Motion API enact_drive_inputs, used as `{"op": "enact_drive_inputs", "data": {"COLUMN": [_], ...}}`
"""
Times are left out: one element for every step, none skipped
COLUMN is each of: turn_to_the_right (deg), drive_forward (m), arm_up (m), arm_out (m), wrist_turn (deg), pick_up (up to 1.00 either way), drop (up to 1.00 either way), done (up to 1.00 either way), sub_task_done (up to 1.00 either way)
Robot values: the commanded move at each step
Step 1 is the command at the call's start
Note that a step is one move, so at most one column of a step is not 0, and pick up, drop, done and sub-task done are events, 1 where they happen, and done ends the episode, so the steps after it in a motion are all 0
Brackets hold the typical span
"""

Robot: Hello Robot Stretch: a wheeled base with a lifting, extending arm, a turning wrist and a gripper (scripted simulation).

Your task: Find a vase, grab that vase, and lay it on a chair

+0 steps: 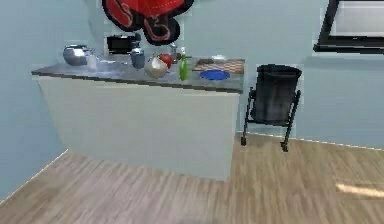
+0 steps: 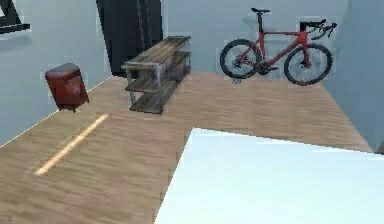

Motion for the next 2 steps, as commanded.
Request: {"op": "enact_drive_inputs", "data": {"turn_to_the_right": [0.0,-45.0], "drive_forward": [0.85,0.0], "arm_up": [0.0,0.0], "arm_out": [0.0,0.0], "wrist_turn": [0.0,0.0], "pick_up": [0.0,0.0], "drop": [0.0,0.0], "done": [0.0,0.0], "sub_task_done": [0.0,0.0]}}
